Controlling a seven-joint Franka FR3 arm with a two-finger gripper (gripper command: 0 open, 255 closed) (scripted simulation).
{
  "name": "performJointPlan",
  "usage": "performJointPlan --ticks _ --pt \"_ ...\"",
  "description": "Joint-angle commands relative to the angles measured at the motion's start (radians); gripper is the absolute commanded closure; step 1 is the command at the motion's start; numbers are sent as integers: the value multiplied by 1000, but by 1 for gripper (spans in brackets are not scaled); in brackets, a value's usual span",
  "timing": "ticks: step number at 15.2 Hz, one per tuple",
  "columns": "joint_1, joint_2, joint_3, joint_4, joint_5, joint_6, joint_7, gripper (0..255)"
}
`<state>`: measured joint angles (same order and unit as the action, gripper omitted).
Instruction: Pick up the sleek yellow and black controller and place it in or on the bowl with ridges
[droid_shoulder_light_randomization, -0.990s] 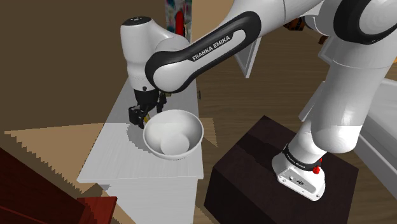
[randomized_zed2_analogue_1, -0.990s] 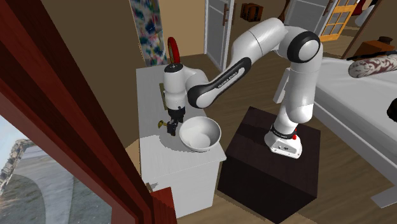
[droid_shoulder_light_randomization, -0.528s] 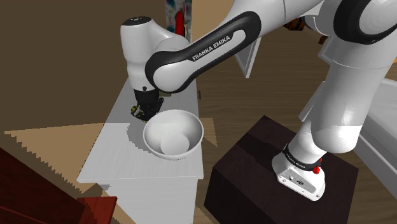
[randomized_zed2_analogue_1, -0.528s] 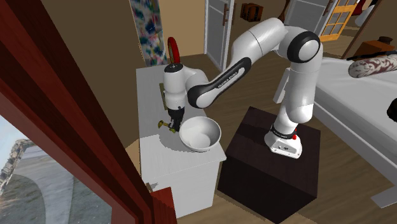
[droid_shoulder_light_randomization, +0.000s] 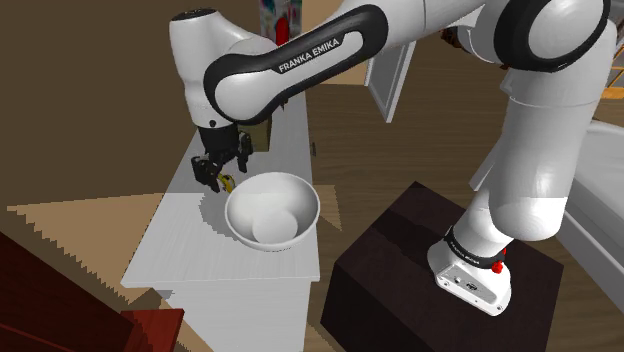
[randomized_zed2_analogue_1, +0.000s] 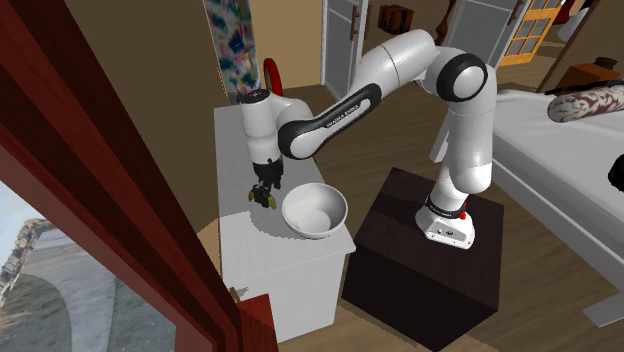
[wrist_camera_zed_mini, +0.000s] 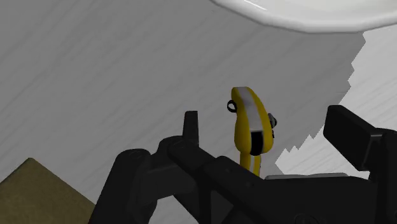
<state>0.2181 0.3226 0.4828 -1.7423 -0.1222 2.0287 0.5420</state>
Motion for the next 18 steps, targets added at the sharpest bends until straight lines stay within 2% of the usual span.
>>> performJointPlan --ticks 1,3,11,18 --pt "15 105 -10 188 -8 -151 -10 0" --pt "42 222 -24 400 -20 -302 -19 0" --pt "35 223 -28 298 -23 -200 -15 0" --pt "36 223 -28 299 -23 -201 -15 0"
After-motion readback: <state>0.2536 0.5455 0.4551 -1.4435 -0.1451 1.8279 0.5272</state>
